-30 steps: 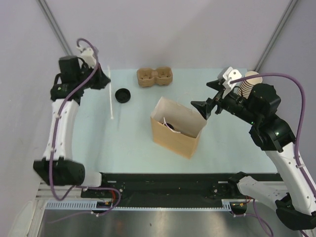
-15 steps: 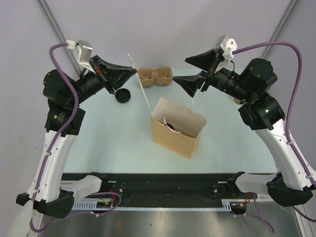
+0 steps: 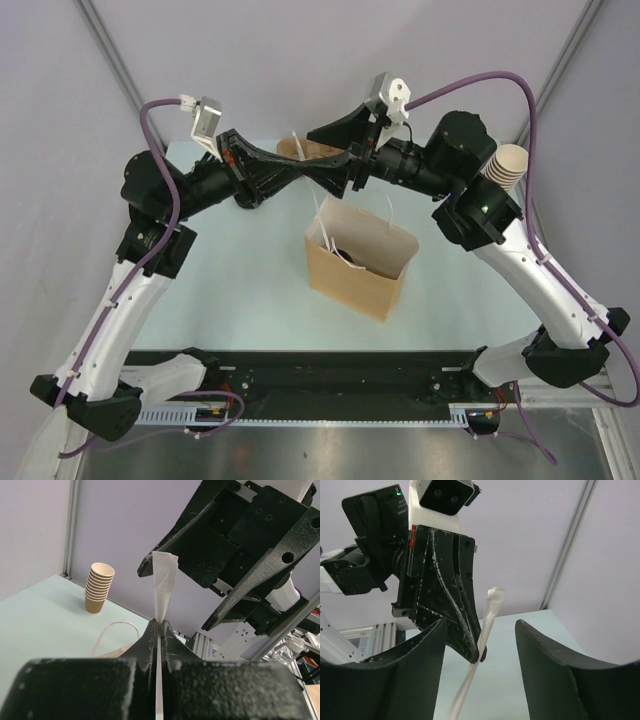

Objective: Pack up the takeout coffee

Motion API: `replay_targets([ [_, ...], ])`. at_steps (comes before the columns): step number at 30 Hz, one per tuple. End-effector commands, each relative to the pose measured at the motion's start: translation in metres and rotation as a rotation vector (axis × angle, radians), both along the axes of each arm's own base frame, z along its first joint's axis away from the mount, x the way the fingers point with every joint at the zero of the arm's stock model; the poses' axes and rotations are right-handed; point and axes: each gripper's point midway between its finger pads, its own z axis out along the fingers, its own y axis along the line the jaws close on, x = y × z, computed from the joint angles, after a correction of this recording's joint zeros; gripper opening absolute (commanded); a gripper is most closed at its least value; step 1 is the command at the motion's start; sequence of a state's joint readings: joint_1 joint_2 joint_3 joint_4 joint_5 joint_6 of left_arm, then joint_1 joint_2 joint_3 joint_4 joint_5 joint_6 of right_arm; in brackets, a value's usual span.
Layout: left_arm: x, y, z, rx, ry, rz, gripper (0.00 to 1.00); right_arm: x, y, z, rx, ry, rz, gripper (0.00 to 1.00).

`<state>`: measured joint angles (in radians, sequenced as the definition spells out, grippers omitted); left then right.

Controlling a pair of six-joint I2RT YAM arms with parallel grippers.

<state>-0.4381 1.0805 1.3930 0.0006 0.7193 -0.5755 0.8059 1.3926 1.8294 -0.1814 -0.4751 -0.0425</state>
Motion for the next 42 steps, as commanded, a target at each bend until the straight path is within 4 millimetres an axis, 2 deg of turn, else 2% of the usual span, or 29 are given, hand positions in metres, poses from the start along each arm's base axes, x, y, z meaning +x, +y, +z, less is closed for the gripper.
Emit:
replay_targets([
  [1, -0.023, 0.001, 0.024, -0.022, -0.108, -0.033, 0.00, -0.010, -0.004, 0.045, 0.100, -0.095, -0.001, 0.59],
  [6, -0.029, 0.003, 0.029, -0.025, -0.144, -0.027, 0.00, -0.012, 0.003, 0.045, 0.096, -0.089, 0.016, 0.43],
  [15, -0.033, 0.008, 0.043, -0.043, -0.200, 0.005, 0.00, -0.013, 0.012, 0.030, 0.064, -0.054, 0.036, 0.34],
  [19, -0.036, 0.007, 0.046, -0.045, -0.219, 0.002, 0.00, -0.012, 0.014, 0.026, 0.059, -0.050, 0.037, 0.21],
  [21, -0.034, 0.006, 0.045, -0.043, -0.221, 0.009, 0.00, -0.013, 0.015, 0.026, 0.058, -0.049, 0.045, 0.18],
  [22, -0.033, 0.006, 0.045, -0.041, -0.222, 0.014, 0.00, -0.014, 0.016, 0.025, 0.056, -0.050, 0.049, 0.09],
  [24, -0.030, 0.007, 0.043, -0.037, -0.221, 0.031, 0.00, -0.014, 0.016, 0.026, 0.056, -0.051, 0.049, 0.00],
  [25, -0.028, 0.008, 0.042, -0.035, -0.219, 0.039, 0.00, -0.015, 0.015, 0.027, 0.058, -0.054, 0.048, 0.00],
  [27, -0.026, 0.009, 0.039, -0.023, -0.224, 0.053, 0.13, -0.014, 0.013, 0.029, 0.056, -0.065, 0.037, 0.00],
  [28, -0.026, 0.009, 0.035, -0.015, -0.224, 0.052, 0.26, -0.013, 0.012, 0.030, 0.057, -0.071, 0.028, 0.00],
  [29, -0.026, 0.010, 0.030, 0.002, -0.211, 0.057, 0.57, -0.012, 0.010, 0.031, 0.055, -0.077, 0.019, 0.00],
  [30, -0.024, 0.011, 0.026, 0.018, -0.211, 0.075, 0.70, -0.011, 0.007, 0.034, 0.057, -0.095, 0.006, 0.00],
  [32, -0.014, 0.016, 0.013, 0.059, -0.159, 0.130, 0.91, -0.002, -0.002, 0.035, 0.056, -0.101, -0.028, 0.00],
  [37, 0.006, 0.038, -0.013, 0.140, -0.104, 0.222, 0.97, 0.014, -0.026, 0.034, 0.042, -0.100, -0.088, 0.00],
  [42, 0.018, 0.056, -0.029, 0.184, -0.073, 0.261, 1.00, 0.023, -0.034, -0.009, -0.037, -0.041, -0.107, 0.00],
])
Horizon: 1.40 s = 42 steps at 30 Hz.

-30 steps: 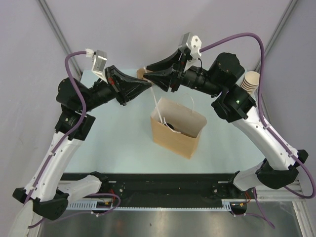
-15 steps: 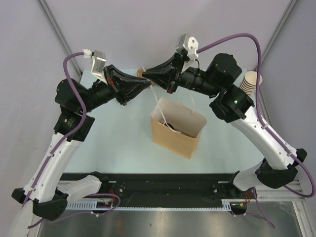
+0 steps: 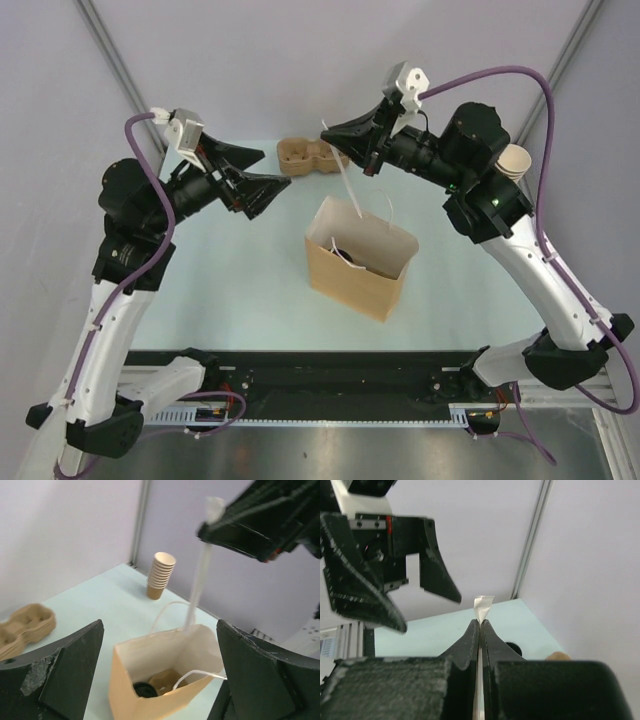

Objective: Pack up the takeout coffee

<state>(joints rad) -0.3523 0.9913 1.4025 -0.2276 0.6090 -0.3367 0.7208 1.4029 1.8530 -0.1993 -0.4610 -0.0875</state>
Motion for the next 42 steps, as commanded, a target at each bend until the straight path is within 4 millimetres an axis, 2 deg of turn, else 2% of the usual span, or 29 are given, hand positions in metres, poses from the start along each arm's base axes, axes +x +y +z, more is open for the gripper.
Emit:
replay_targets([
  [1, 0.004, 0.014, -0.017, 0.056, 0.022, 0.032, 1.00, -0.009, -0.015, -0.016, -0.026, 0.000, -0.005, 0.00],
  [2, 0.003, 0.016, -0.018, 0.063, 0.014, 0.040, 1.00, -0.009, -0.021, -0.019, -0.024, 0.006, -0.017, 0.00],
  [3, 0.004, 0.017, -0.021, 0.067, 0.015, 0.045, 0.99, -0.006, -0.019, -0.035, -0.043, 0.037, -0.018, 0.00],
  [5, 0.004, 0.019, -0.028, 0.078, 0.017, 0.056, 1.00, -0.006, -0.024, -0.048, -0.052, 0.070, -0.024, 0.00],
  [6, 0.004, 0.020, -0.031, 0.084, 0.024, 0.063, 0.99, -0.001, -0.024, -0.069, -0.076, 0.114, -0.033, 0.00],
  [8, 0.005, 0.022, -0.037, 0.100, 0.024, 0.081, 0.99, -0.002, -0.024, -0.086, -0.100, 0.146, -0.028, 0.00],
  [9, 0.006, 0.024, -0.041, 0.109, 0.032, 0.089, 1.00, -0.002, -0.024, -0.106, -0.129, 0.177, -0.027, 0.00],
  [12, 0.009, 0.025, -0.049, 0.126, 0.049, 0.098, 0.99, -0.004, -0.028, -0.125, -0.161, 0.191, -0.032, 0.00],
  [13, 0.010, 0.025, -0.052, 0.131, 0.059, 0.100, 0.99, -0.002, -0.028, -0.139, -0.181, 0.209, -0.038, 0.00],
  [23, 0.027, 0.035, -0.087, 0.196, 0.134, 0.174, 1.00, -0.006, -0.035, -0.196, -0.260, 0.320, -0.020, 0.00],
  [27, 0.034, 0.041, -0.104, 0.222, 0.189, 0.211, 1.00, -0.008, -0.035, -0.209, -0.267, 0.358, -0.018, 0.04],
  [31, 0.045, 0.049, -0.123, 0.273, 0.291, 0.232, 1.00, -0.008, -0.036, -0.203, -0.242, 0.358, -0.026, 0.19],
  [32, 0.047, 0.051, -0.128, 0.281, 0.314, 0.231, 1.00, -0.007, -0.037, -0.200, -0.233, 0.354, -0.035, 0.24],
  [33, 0.044, 0.051, -0.133, 0.287, 0.351, 0.207, 0.99, -0.009, -0.038, -0.196, -0.221, 0.351, -0.038, 0.34],
  [35, 0.049, 0.057, -0.138, 0.287, 0.383, 0.214, 1.00, -0.009, -0.040, -0.188, -0.199, 0.337, -0.052, 0.42],
  [36, 0.048, 0.058, -0.141, 0.288, 0.398, 0.206, 1.00, -0.011, -0.042, -0.181, -0.186, 0.325, -0.056, 0.48],
  [39, 0.050, 0.070, -0.143, 0.294, 0.409, 0.231, 0.99, -0.013, -0.047, -0.160, -0.155, 0.284, -0.077, 0.54],
  [40, 0.050, 0.072, -0.140, 0.300, 0.397, 0.235, 1.00, -0.013, -0.053, -0.143, -0.130, 0.249, -0.097, 0.56],
  [42, 0.050, 0.078, -0.138, 0.304, 0.402, 0.252, 0.99, -0.014, -0.060, -0.126, -0.107, 0.215, -0.119, 0.63],
])
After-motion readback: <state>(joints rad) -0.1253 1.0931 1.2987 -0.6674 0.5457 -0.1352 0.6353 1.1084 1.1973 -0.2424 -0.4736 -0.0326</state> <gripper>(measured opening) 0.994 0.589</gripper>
